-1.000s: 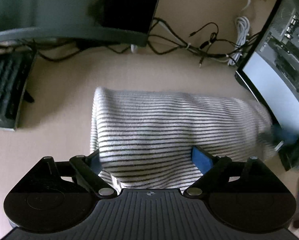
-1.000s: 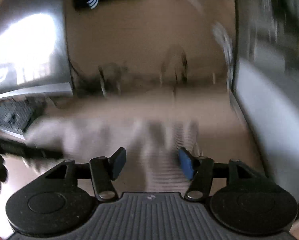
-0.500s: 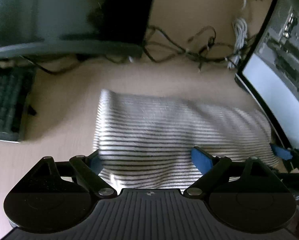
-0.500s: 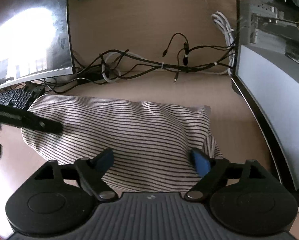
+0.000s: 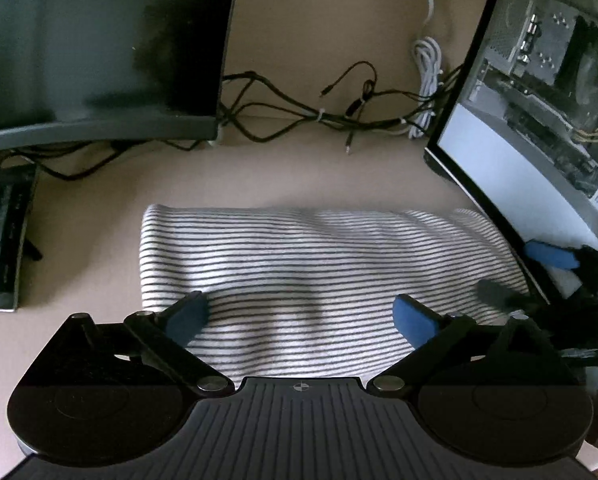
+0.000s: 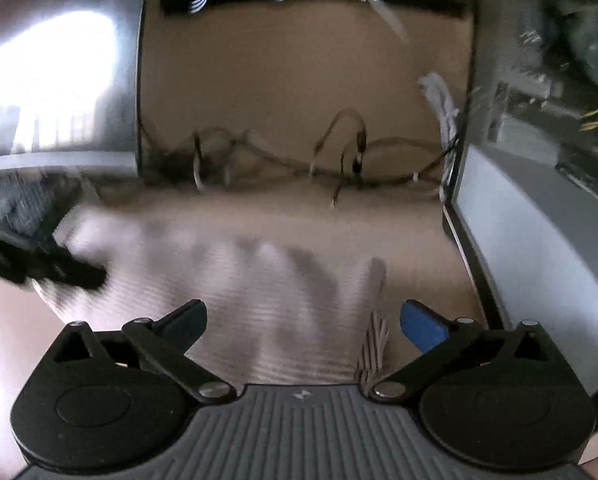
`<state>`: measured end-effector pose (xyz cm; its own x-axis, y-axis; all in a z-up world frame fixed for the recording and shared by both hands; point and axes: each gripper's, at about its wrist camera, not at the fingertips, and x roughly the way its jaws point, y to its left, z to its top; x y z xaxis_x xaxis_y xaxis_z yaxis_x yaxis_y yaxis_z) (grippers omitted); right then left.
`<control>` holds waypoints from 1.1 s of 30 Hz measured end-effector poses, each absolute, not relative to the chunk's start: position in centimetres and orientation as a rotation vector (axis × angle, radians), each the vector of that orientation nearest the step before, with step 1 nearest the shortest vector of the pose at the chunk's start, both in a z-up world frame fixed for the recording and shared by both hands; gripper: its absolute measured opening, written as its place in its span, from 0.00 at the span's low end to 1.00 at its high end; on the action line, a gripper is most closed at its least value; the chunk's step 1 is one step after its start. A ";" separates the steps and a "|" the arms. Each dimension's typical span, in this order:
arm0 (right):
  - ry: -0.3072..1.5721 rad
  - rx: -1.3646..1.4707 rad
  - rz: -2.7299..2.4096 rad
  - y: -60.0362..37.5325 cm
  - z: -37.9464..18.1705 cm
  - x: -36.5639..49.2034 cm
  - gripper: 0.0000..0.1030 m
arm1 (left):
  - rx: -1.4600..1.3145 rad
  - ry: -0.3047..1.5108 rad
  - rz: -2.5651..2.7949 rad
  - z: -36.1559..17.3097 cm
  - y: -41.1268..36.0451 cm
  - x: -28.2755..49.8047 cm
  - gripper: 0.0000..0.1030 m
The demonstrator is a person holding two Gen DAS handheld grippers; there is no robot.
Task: Fold clothes
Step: 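Open both grippers and press the folded sweater flat, then smooth and square the folded sweater edges with both open grippers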
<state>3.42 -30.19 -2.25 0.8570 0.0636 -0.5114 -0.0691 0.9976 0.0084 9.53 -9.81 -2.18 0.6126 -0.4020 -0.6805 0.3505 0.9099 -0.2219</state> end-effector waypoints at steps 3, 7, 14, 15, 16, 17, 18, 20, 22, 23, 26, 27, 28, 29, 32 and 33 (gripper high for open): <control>0.444 0.082 0.124 -30.4 -1.1 2.0 1.00 | -0.071 0.801 -0.430 -2.4 -10.0 9.6 1.00; 0.583 0.201 0.179 -31.5 -3.6 3.5 1.00 | -0.049 0.795 -0.431 -2.5 -10.3 9.3 1.00; 0.637 0.220 0.166 -32.6 -5.1 5.0 1.00 | -0.058 0.785 -0.445 -2.9 -9.9 9.2 1.00; 0.641 0.211 0.164 -32.6 -5.1 5.3 1.00 | -0.061 0.785 -0.445 -2.8 -9.9 9.3 1.00; 0.648 0.204 0.158 -32.5 -5.2 5.5 1.00 | -0.064 0.785 -0.445 -2.8 -9.9 9.3 1.00; 0.656 0.197 0.151 -32.4 -5.3 5.7 1.00 | -0.066 0.785 -0.445 -2.8 -9.8 9.4 1.00; 0.664 0.197 0.150 -32.5 -5.5 5.8 1.00 | -0.069 0.785 -0.445 -2.7 -9.8 9.4 1.00; 0.694 0.210 0.155 -32.3 -6.1 5.7 1.00 | -0.063 0.784 -0.437 -2.1 -10.0 9.1 1.00; 0.709 0.231 0.152 -32.5 -6.6 5.7 1.00 | -0.056 0.768 -0.450 -1.0 -10.2 8.2 1.00; 0.707 0.232 0.153 -32.5 -6.6 5.7 1.00 | -0.054 0.761 -0.454 -0.5 -10.2 7.8 1.00; 0.706 0.220 0.153 -32.4 -6.7 5.8 1.00 | -0.043 0.760 -0.432 -0.1 -10.0 7.2 1.00; 0.706 0.213 0.153 -32.4 -6.7 5.8 1.00 | -0.051 0.782 -0.422 -0.5 -9.7 7.5 1.00; 0.706 0.203 0.153 -32.3 -6.6 5.9 1.00 | -0.062 0.807 -0.411 -1.1 -9.5 7.8 1.00; 0.706 0.194 0.156 -32.3 -6.4 6.0 1.00 | -0.075 0.829 -0.402 -1.7 -9.2 8.1 1.00; 0.691 0.166 0.156 -32.2 -5.5 6.0 1.00 | -0.062 0.817 -0.413 -2.3 -9.3 8.3 1.00; 0.663 0.155 0.145 -32.3 -4.9 5.8 1.00 | -0.066 0.815 -0.419 -2.4 -9.3 8.5 1.00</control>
<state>5.82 -32.25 -4.86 0.7790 0.1824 -0.6000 -0.0839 0.9785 0.1885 8.45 -9.30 -2.36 0.6087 -0.3876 -0.6923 0.3376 0.9162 -0.2161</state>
